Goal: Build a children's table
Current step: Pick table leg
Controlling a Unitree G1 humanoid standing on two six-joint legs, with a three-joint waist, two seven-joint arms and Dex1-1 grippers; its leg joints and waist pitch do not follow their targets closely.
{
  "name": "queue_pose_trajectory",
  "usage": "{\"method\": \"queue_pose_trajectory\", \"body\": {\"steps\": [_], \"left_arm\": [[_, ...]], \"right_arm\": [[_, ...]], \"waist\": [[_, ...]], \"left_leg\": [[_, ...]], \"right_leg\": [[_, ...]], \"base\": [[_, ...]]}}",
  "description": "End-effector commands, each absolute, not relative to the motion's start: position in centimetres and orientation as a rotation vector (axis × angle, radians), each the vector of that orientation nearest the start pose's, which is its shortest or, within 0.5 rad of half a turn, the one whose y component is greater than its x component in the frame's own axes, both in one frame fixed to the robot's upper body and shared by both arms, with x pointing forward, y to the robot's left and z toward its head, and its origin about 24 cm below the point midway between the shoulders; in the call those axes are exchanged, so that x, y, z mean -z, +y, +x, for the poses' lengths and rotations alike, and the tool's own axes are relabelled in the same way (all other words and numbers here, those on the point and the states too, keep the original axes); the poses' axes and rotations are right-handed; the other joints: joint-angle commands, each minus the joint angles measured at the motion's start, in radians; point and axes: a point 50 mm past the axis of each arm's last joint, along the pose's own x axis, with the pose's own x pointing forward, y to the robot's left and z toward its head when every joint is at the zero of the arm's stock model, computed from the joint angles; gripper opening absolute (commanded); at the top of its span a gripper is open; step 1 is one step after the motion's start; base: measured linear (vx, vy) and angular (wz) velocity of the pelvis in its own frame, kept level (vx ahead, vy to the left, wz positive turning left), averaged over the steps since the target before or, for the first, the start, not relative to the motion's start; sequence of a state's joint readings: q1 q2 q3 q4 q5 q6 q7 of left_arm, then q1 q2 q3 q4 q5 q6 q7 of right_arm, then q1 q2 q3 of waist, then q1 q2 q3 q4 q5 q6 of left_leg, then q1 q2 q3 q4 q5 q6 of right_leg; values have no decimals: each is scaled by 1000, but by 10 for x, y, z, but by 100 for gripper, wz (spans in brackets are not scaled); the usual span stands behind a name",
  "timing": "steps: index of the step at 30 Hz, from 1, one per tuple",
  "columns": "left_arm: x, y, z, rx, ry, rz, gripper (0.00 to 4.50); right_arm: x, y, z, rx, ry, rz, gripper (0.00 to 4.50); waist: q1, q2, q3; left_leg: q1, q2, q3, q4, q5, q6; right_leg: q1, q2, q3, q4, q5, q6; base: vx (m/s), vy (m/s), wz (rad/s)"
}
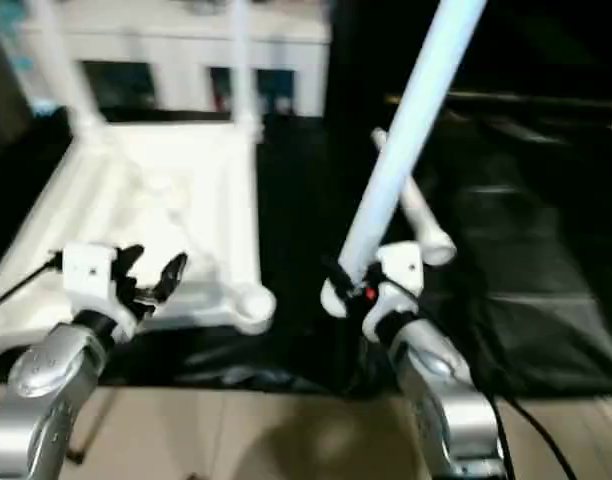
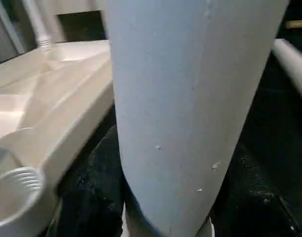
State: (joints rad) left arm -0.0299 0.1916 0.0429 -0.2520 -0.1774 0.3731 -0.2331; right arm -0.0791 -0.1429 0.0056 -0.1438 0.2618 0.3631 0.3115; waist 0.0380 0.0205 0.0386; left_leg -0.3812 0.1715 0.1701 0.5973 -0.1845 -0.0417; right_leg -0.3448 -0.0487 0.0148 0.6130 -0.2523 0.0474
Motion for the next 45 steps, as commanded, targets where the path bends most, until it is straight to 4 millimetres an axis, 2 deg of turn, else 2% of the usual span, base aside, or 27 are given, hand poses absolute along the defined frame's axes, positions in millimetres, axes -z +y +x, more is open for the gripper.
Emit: {"method": "queue_pose_trajectory", "body": {"steps": [1, 4, 12, 16, 18, 19, 20, 21, 22, 23, 24, 25, 27, 28, 29, 33, 34, 35, 36, 37, 38, 39, 40, 42, 43, 44, 45], "left_arm": [[-77, 173, 256, 241, 90, 13, 364], [-78, 174, 256, 238, 90, 14, 364], [-78, 175, 255, 234, 86, 4, 364], [-78, 173, 254, 237, 86, -1, 364], [-78, 173, 254, 238, 86, -2, 364], [-77, 172, 254, 239, 87, -3, 364], [-77, 172, 254, 239, 87, -2, 364], [-76, 172, 253, 240, 89, 2, 364], [-76, 172, 253, 241, 91, 3, 364], [-76, 172, 253, 241, 91, 3, 364], [-76, 172, 253, 241, 91, 3, 364], [-76, 172, 253, 242, 91, 2, 364], [-76, 172, 253, 242, 90, 0, 364], [-76, 172, 253, 241, 90, -2, 364], [-77, 172, 253, 242, 89, -6, 364], [-77, 173, 253, 243, 87, -8, 364], [-77, 172, 253, 243, 87, -8, 364], [-77, 172, 254, 244, 87, -7, 364], [-77, 172, 253, 245, 88, -6, 364], [-76, 171, 253, 247, 89, -5, 364], [-76, 171, 253, 247, 89, -5, 364], [-76, 171, 253, 249, 90, -5, 364], [-76, 170, 252, 253, 91, -9, 364], [-76, 170, 252, 255, 91, -10, 364], [-76, 170, 252, 259, 92, -12, 364], [-76, 169, 252, 261, 92, -12, 364], [-76, 169, 252, 262, 93, -13, 364]], "right_arm": [[-70, -146, 266, -393, 103, 112, 188], [-70, -145, 266, -397, 106, 112, 188], [-70, -142, 268, -410, 104, 112, 188], [-69, -141, 267, -420, 113, 112, 188], [-68, -141, 267, -425, 122, 115, 188], [-68, -141, 267, -427, 120, 117, 188], [-68, -141, 267, -427, 119, 118, 188], [-69, -141, 267, -425, 113, 119, 188], [-69, -140, 268, -427, 111, 113, 188], [-69, -140, 268, -427, 111, 113, 188], [-69, -140, 268, -427, 112, 108, 188], [-69, -140, 268, -428, 112, 105, 188], [-68, -139, 269, -430, 112, 105, 188], [-68, -139, 269, -431, 113, 105, 188], [-68, -139, 269, -432, 112, 104, 188], [-69, -137, 269, -458, 110, 48, 188], [-69, -135, 268, -474, 114, 16, 188], [-69, -134, 267, -489, 105, -8, 188], [-69, -134, 267, -478, 98, 14, 188], [-69, -136, 267, -451, 95, 79, 188], [-69, -136, 268, -450, 96, 80, 188], [-68, -138, 269, -428, 104, 96, 188], [-68, -139, 271, -415, 110, 87, 188], [-68, -140, 272, -412, 106, 79, 188], [-67, -140, 272, -420, 118, 63, 188], [-67, -140, 272, -427, 120, 65, 188], [-67, -140, 271, -429, 121, 83, 188]], "waist": [[-5, -1, -40], [-2, -3, -35], [4, 3, -60], [12, -2, -64], [14, -2, -65], [13, 19, -67], [13, 19, -67], [-9, -5, -31], [34, -23, -30], [34, -23, -30], [37, -27, -54], [37, -19, -60], [29, -7, -67], [13, -5, -61], [14, -5, -67], [26, -4, -72], [37, -27, -61], [51, -13, -61], [38, -3, -62], [40, 12, -64], [12, 26, -63], [-24, 51, -72], [-30, 30, -63], [-29, 20, -54], [-20, -12, -34], [-13, -43, -26], [25, -40, -27]], "left_leg": [[39, 33, -23, -96, -489, -25], [49, 32, -16, -95, -470, 0], [57, 35, -11, -90, -217, 109], [43, 23, -8, -77, -135, 155], [42, 21, -10, -74, -113, 163], [187, 91, -3, -89, -189, 40], [187, 91, -3, -89, -189, 40], [193, 130, -3, -114, -324, -12], [52, 13, 32, -68, -281, 65], [52, 13, 32, -68, -281, 65], [19, 6, 18, -46, -178, 79], [6, 2, 8, -44, -94, 95], [49, 10, -7, -54, -53, 118], [83, 26, -25, -55, -37, 188], [77, 22, -27, -51, -22, 206], [74, 12, -36, -37, 54, 263], [-3, -30, -49, -14, 86, 320], [-40, -41, -55, -3, 66, 362], [-55, -39, -73, 7, 101, 381], [-28, -35, -84, -3, 126, 380], [43, -18, -139, -18, 191, 448], [166, 54, -173, -17, 197, 463], [186, 147, -240, -31, 281, 556], [145, 136, -199, -49, 194, 507], [101, 64, -133, -61, -9, 397], [68, 18, -99, -50, -135, 321], [113, -59, -9, 70, -274, 113]], "right_leg": [[34, -49, 5, -109, -356, -109], [34, -53, 8, -123, -427, -129], [72, -42, -15, -89, -2, -229], [101, -40, -17, -85, 48, -227], [105, -37, -18, -82, 65, -219], [7, -3, -13, -40, 21, -218], [7, -3, -13, -40, 21, -218], [-23, -21, -30, -23, -67, -217], [89, -73, 18, -101, -85, -189], [89, -73, 18, -101, -85, -189], [139, -79, 33, -98, -58, -199], [144, -56, 24, -85, 47, -186], [116, -17, 1, -56, 204, -175], [88, -2, -17, -34, 263, -181], [101, -7, -17, -33, 270, -186], [110, -2, -16, -25, 315, -174], [160, -11, -32, -51, 344, -132], [187, -62, -53, -89, 294, -70], [206, -69, -82, -99, 252, -15], [196, -59, -105, -97, 228, -5], [156, -14, -146, -58, 144, -11], [38, 6, -134, 6, 2, -52], [-55, -35, -86, 103, -184, -61], [-66, -46, -68, 125, -100, -33], [-41, -64, -35, 35, 35, -64], [-1, -82, -1, -33, 12, -61], [8, -103, 135, -143, -634, -44]], "base": [[0, 0, 0], [0, 0, 0], [50, 3, 4], [59, 0, 4], [25, -2, 1], [0, 0, 0], [71, -12, -15], [61, -25, -49], [51, -31, -40], [1, -21, -25], [0, 0, 0], [61, -30, 3], [62, -22, 11], [107, -36, 19], [107, -36, 19], [25, -9, 3], [6, 11, 27], [6, 11, 27], [4, 17, 54], [50, 3, 69], [50, 3, 69], [116, -51, 49], [73, -64, 16], [37, -32, 8], [-13, -54, -4], [-13, -54, -4], [-22, -93, 4]]}}
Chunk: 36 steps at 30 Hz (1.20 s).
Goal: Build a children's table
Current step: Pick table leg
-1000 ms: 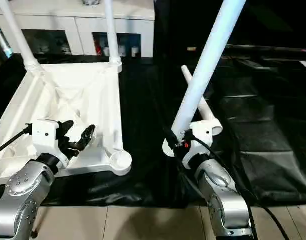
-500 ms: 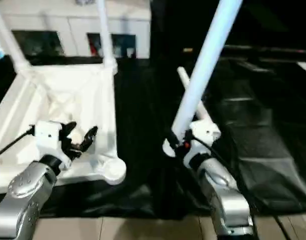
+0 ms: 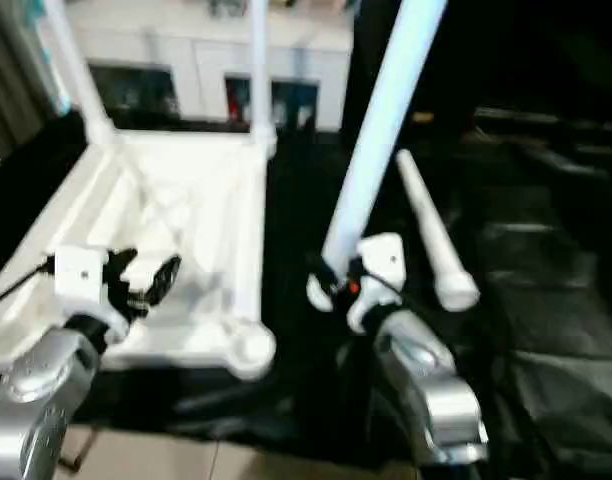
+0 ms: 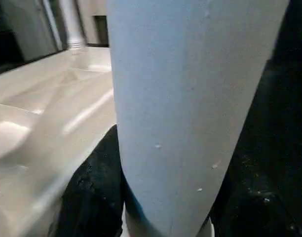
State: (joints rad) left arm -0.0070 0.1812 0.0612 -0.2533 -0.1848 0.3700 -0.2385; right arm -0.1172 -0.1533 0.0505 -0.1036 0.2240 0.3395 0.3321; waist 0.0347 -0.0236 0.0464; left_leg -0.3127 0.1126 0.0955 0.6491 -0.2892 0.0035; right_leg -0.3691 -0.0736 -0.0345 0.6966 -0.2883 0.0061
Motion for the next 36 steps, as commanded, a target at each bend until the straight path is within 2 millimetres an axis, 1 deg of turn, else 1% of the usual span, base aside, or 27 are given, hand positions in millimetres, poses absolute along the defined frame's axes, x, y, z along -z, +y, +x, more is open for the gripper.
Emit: {"method": "queue_pose_trajectory", "body": {"steps": [1, 2, 3, 4, 5, 6, 7, 8, 9, 10, 11, 12, 13, 14, 15, 16, 17, 19, 21, 22, 23, 24, 26, 29, 30, 33, 36], "left_arm": [[-76, 169, 252, 262, 93, -13, 364], [-76, 169, 252, 263, 92, -13, 364], [-76, 169, 253, 263, 92, -13, 364], [-76, 169, 253, 260, 93, -5, 364], [-76, 169, 253, 258, 95, 2, 364], [-75, 168, 252, 267, 94, 4, 364], [-75, 167, 251, 279, 94, 4, 364], [-75, 167, 250, 283, 96, 8, 364], [-74, 166, 250, 292, 96, 14, 364], [-74, 166, 249, 301, 96, 20, 364], [-74, 165, 248, 313, 99, 24, 364], [-73, 164, 248, 320, 101, 26, 364], [-73, 163, 246, 343, 109, 31, 364], [-72, 162, 246, 354, 112, 33, 364], [-72, 161, 245, 367, 114, 42, 364], [-72, 161, 245, 375, 110, 46, 364], [-72, 161, 245, 377, 110, 49, 364], [-73, 161, 245, 424, 98, 79, 364], [-74, 159, 244, 483, 84, 101, 364], [-73, 156, 239, 605, 123, 109, 364], [-73, 156, 239, 605, 123, 109, 364], [-73, 155, 236, 695, 155, 102, 364], [-74, 155, 229, 828, 212, 85, 383], [-76, 156, 226, 923, 254, 105, 400], [-75, 159, 226, 1020, 313, 195, 406], [-78, 164, 231, 1093, 342, 273, 406], [-81, 171, 238, 1149, 376, 375, 379]], "right_arm": [[-67, -140, 271, -429, 121, 83, 188], [-67, -140, 271, -426, 119, 95, 188], [-68, -141, 270, -422, 107, 101, 188], [-69, -141, 270, -418, 95, 96, 188], [-70, -140, 270, -419, 92, 92, 188], [-70, -140, 269, -419, 93, 87, 188], [-69, -139, 270, -419, 94, 85, 188], [-69, -139, 269, -418, 95, 84, 188], [-69, -140, 269, -417, 96, 84, 188], [-69, -140, 269, -415, 97, 84, 188], [-68, -140, 269, -413, 98, 85, 188], [-68, -141, 270, -412, 98, 86, 188], [-68, -141, 269, -411, 97, 87, 188], [-68, -140, 269, -411, 97, 87, 188], [-69, -140, 269, -411, 96, 87, 188], [-69, -140, 270, -407, 96, 86, 188], [-69, -141, 269, -404, 96, 85, 188], [-69, -142, 270, -405, 95, 83, 188], [-69, -142, 270, -409, 95, 81, 188], [-69, -143, 271, -420, 97, 74, 188], [-69, -143, 271, -420, 97, 74, 188], [-69, -144, 271, -431, 98, 64, 188], [-70, -145, 272, -451, 99, 47, 188], [-71, -146, 272, -476, 101, 41, 188], [-72, -148, 270, -521, 112, 57, 188], [-73, -152, 267, -563, 127, 40, 188], [-73, -158, 263, -604, 142, 5, 188]], "waist": [[53, -32, -29], [80, -7, -25], [84, -10, -21], [80, -31, -15], [81, 3, -27], [63, 34, -32], [28, 62, -36], [20, 64, -50], [15, 66, -44], [11, 51, -63], [20, 42, -68], [24, 33, -75], [28, 31, -88], [29, 33, -85], [26, 34, -81], [22, 34, -72], [17, 36, -57], [12, 30, -44], [12, 24, -40], [12, 27, -35], [12, 26, -32], [11, 31, -31], [13, 29, -32], [8, 30, -32], [8, 34, -33], [9, 41, -37], [8, 44, -42]], "left_leg": [[-19, -1, 36, 42, -103, 8], [-21, 0, 27, 44, -92, -23], [-7, 2, 28, 43, -99, -54], [-69, 0, -8, 26, -36, -33], [-52, 9, -18, 12, -2, -33], [-27, 29, -22, -46, -4, -23], [2, 91, -57, -122, -95, -9], [42, 114, -73, -120, -88, 20], [52, 128, -77, -123, -115, 45], [43, 125, -67, -95, 101, 111], [6, 96, -38, -64, 306, 126], [-11, 85, -33, -56, 397, 127], [-32, 70, -29, -41, 525, 96], [-43, 68, -27, -41, 514, 55], [-46, 71, -28, -45, 476, 35], [-47, 81, -28, -58, 360, 2], [-43, 89, -24, -73, 186, -23], [-37, 94, -16, -89, -22, -36], [-31, 96, -5, -100, -98, -27], [-29, 100, 0, -109, -154, -36], [-27, 100, 2, -111, -172, -38], [-28, 101, 3, -113, -185, -45], [-25, 101, 7, -116, -207, -61], [-36, 100, 11, -116, -165, -58], [-36, 100, 10, -116, -155, -55], [-31, 101, 17, -112, -118, -46], [-38, 100, 18, -108, -70, -40]], "right_leg": [[126, -84, 256, -226, -737, -114], [128, -81, 288, -220, -660, -161], [113, -54, 307, -220, -579, -191], [156, -33, 274, -190, -336, -233], [138, -28, 272, -187, -238, -250], [104, 10, 216, -179, -194, -242], [56, 34, 137, -126, -145, -194], [25, 26, 110, -100, -77, -180], [3, 11, 94, -94, -37, -178], [16, -24, 79, -89, 174, -193], [32, -45, 87, -92, 360, -202], [49, -48, 92, -79, 470, -199], [64, -44, 94, -62, 632, -180], [62, -40, 89, -60, 669, -162], [62, -40, 86, -64, 646, -159], [57, -45, 81, -77, 541, -165], [50, -52, 80, -96, 375, -189], [51, -62, 86, -118, 157, -219], [44, -64, 91, -132, 19, -216], [36, -66, 92, -140, -96, -202], [30, -65, 93, -143, -132, -196], [28, -65, 94, -142, -157, -193], [20, -63, 93, -143, -209, -181], [24, -62, 93, -139, -157, -191], [25, -63, 92, -139, -147, -190], [22, -56, 88, -135, -59, -203], [32, -58, 87, -128, 18, -220]], "base": [[12, -119, -23], [12, -119, -23], [33, -89, -49], [0, 0, 0], [0, 0, 0], [0, 0, 0], [44, 64, -3], [44, 64, -3], [93, 69, 8], [75, 61, 17], [75, 61, 17], [30, 65, 8], [0, 0, 0], [0, 0, 0], [0, 0, 0], [0, 0, 0], [0, 0, 0], [-62, -16, 9], [-75, -22, 8], [-76, -28, 3], [-76, -28, 3], [-64, -27, 2], [0, 0, 0], [0, 0, 0], [0, 0, 0], [0, 0, 0], [0, 0, 0]]}}
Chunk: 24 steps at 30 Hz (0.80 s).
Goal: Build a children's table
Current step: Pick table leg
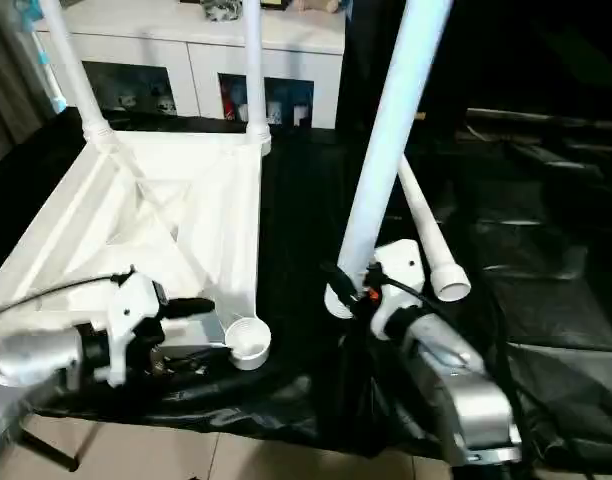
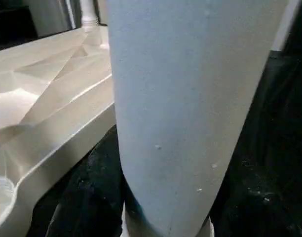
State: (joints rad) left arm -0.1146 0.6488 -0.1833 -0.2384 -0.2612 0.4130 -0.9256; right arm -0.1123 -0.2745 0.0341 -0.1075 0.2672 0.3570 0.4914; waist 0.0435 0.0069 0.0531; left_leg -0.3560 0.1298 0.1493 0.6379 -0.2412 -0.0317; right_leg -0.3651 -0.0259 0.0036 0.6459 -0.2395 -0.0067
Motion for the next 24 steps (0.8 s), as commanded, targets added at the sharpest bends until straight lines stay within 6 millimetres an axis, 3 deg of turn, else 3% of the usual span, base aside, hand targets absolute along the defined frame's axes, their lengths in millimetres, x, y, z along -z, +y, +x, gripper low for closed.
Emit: {"method": "queue_pose_trajectory", "body": {"steps": [1, 5, 9, 12, 15, 21, 24], "left_arm": [[-81, 174, 240, 1175, 404, 425, 371], [-79, 180, 246, 1223, 470, 500, 339], [-78, 187, 250, 1281, 562, 543, 323], [-75, 193, 256, 1273, 585, 572, 291], [-73, 195, 258, 1270, 597, 579, 279], [-69, 196, 260, 1279, 618, 587, 212], [-67, 195, 262, 1267, 606, 596, 189]], "right_arm": [[-73, -159, 262, -618, 150, -7, 188], [-72, -160, 259, -634, 162, -22, 188], [-71, -163, 256, -635, 167, -41, 188], [-69, -164, 255, -628, 171, -48, 188], [-69, -164, 253, -626, 173, -47, 188], [-68, -165, 249, -623, 182, -56, 188], [-69, -167, 248, -614, 183, -62, 188]], "waist": [[1, 15, -50], [-4, 18, -51], [-5, 18, -49], [-7, 27, -49], [-9, 25, -48], [-6, 25, -47], [-5, 25, -48]], "left_leg": [[7, 82, -35, -96, -108, -1], [6, 86, -34, -95, -91, 0], [7, 87, -33, -97, -105, -4], [9, 87, -32, -96, -119, -8], [8, 89, -33, -98, -130, -10], [11, 93, -29, -97, -130, -4], [7, 95, -30, -98, -117, -2]], "right_leg": [[27, -104, 48, -76, -10, -210], [32, -108, 45, -71, 33, -232], [33, -109, 44, -73, 14, -247], [32, -110, 45, -75, -8, -253], [33, -112, 45, -77, -21, -260], [29, -112, 44, -78, -8, -267], [34, -115, 42, -78, -6, -267]], "base": [[0, 0, 0], [0, 0, 0], [0, 0, 0], [0, 0, 0], [0, 0, 0], [0, 0, 0], [0, 0, 0]]}}
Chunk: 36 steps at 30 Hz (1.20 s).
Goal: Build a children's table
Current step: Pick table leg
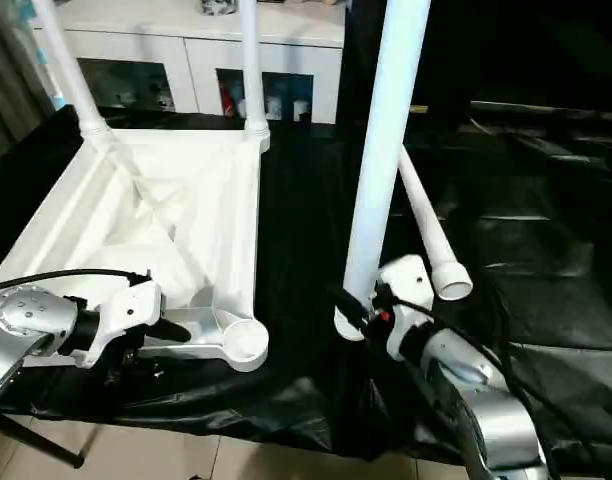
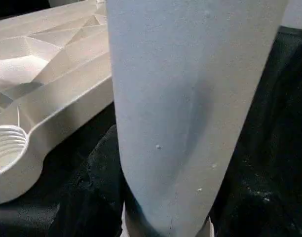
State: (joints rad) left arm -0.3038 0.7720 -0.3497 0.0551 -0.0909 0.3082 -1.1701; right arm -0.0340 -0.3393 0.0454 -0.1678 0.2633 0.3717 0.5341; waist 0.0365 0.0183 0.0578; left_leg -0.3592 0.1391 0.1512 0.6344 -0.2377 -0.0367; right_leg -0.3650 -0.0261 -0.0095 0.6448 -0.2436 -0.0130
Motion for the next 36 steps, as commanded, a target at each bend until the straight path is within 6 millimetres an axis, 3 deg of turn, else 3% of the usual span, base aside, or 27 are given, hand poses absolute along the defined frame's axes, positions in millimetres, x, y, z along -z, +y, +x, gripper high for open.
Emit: {"method": "queue_pose_trajectory", "body": {"steps": [1, 7, 9, 12, 16, 18, 19, 21, 22, 23, 24, 25, 27, 28, 29, 31, 32, 33, 34, 36], "left_arm": [[-67, 196, 264, 1245, 592, 617, 179], [-65, 195, 263, 1229, 577, 616, 126], [-64, 195, 261, 1224, 571, 615, 119], [-64, 197, 259, 1219, 577, 619, 88], [-65, 200, 255, 1203, 583, 623, 52], [-65, 201, 254, 1197, 587, 629, 40], [-65, 201, 253, 1181, 584, 621, 33], [-66, 201, 252, 1173, 574, 609, 25], [-72, 195, 255, 1153, 518, 582, 19], [-76, 189, 258, 1134, 467, 561, 16], [-78, 184, 260, 1120, 441, 538, 13], [-79, 178, 261, 1108, 417, 509, 8], [-79, 176, 261, 1109, 413, 502, 3], [-77, 168, 263, 1107, 398, 491, 3], [-75, 162, 265, 1100, 390, 488, 3], [-74, 160, 266, 1094, 386, 487, 3], [-74, 155, 267, 1093, 368, 481, 3], [-74, 150, 268, 1095, 351, 468, 3], [-75, 143, 271, 1105, 320, 451, 3], [-75, 139, 273, 1109, 307, 456, 3]], "right_arm": [[-70, -168, 248, -605, 182, -60, 188], [-69, -167, 245, -602, 190, -63, 188], [-69, -166, 243, -603, 195, -62, 188], [-70, -166, 241, -606, 200, -64, 188], [-73, -166, 240, -617, 206, -66, 188], [-73, -167, 240, -618, 207, -66, 188], [-74, -167, 241, -615, 204, -59, 188], [-74, -167, 242, -611, 200, -52, 188], [-76, -168, 247, -593, 184, -30, 188], [-76, -168, 252, -572, 171, -20, 188], [-76, -168, 254, -554, 163, -20, 188], [-76, -167, 257, -529, 157, -21, 188], [-76, -167, 258, -519, 157, -21, 188], [-75, -166, 262, -495, 155, -24, 188], [-75, -164, 264, -490, 154, -26, 188], [-74, -162, 265, -489, 153, -28, 188], [-76, -160, 266, -491, 149, -29, 188], [-79, -157, 267, -494, 141, -21, 188], [-84, -155, 270, -500, 128, -10, 188], [-84, -155, 270, -508, 126, -12, 188]], "waist": [[0, 10, -48], [-2, 7, -43], [-5, -2, -37], [-5, -1, -34], [-9, -17, -16], [-6, -15, -14], [-5, -7, -10], [-9, -14, -10], [-2, 19, -15], [-5, 25, -15], [-9, 16, -18], [-8, 17, -27], [-5, 22, -31], [-2, 25, -40], [-4, 19, -44], [-2, 18, -44], [-6, 3, -58], [-5, 5, -58], [-2, 22, -59], [-1, 20, -58]], "left_leg": [[8, 86, -31, -96, -124, 5], [7, 86, -31, -98, -133, 8], [6, 87, -31, -102, -126, 14], [8, 87, -32, -103, -126, 22], [8, 89, -30, -111, -138, 27], [9, 90, -31, -112, -131, 28], [7, 91, -34, -115, -112, 30], [6, 92, -33, -115, -103, 33], [3, 89, -39, -111, -73, 32], [4, 90, -39, -109, -61, 34], [7, 90, -36, -109, -51, 37], [1, 84, -31, -96, 20, 54], [-4, 81, -31, -92, 53, 61], [-11, 75, -28, -81, 140, 98], [-11, 73, -27, -80, 141, 103], [-13, 73, -26, -80, 125, 111], [-10, 75, -22, -79, 122, 115], [-11, 77, -23, -79, 128, 115], [-7, 80, -23, -75, 138, 122], [-5, 82, -22, -74, 138, 125]], "right_leg": [[33, -114, 54, -78, -10, -259], [31, -116, 55, -83, -61, -250], [28, -114, 55, -84, -58, -244], [26, -115, 55, -85, -73, -236], [19, -114, 56, -93, -105, -229], [19, -117, 57, -91, -104, -228], [19, -116, 54, -87, -64, -237], [22, -115, 53, -84, -31, -244], [28, -122, 51, -74, 23, -257], [28, -118, 49, -73, 76, -268], [28, -115, 48, -75, 107, -275], [39, -119, 50, -66, 217, -303], [44, -119, 51, -59, 262, -308], [47, -112, 48, -47, 407, -295], [50, -109, 47, -47, 418, -292], [52, -111, 46, -50, 397, -285], [60, -107, 45, -51, 373, -278], [61, -110, 46, -48, 363, -278], [50, -108, 43, -48, 324, -274], [46, -107, 43, -49, 306, -276]], "base": [[0, 0, 0], [0, 0, 0], [0, 0, 0], [0, 0, 0], [0, 0, 0], [0, 0, 0], [0, 0, 0], [0, 0, 0], [0, 0, 0], [0, 0, 0], [0, 0, 0], [0, 0, 0], [0, 0, 0], [0, 0, 0], [0, 0, 0], [0, 0, 0], [0, 0, 0], [0, 0, 0], [0, 0, 0], [0, 0, 0]]}}
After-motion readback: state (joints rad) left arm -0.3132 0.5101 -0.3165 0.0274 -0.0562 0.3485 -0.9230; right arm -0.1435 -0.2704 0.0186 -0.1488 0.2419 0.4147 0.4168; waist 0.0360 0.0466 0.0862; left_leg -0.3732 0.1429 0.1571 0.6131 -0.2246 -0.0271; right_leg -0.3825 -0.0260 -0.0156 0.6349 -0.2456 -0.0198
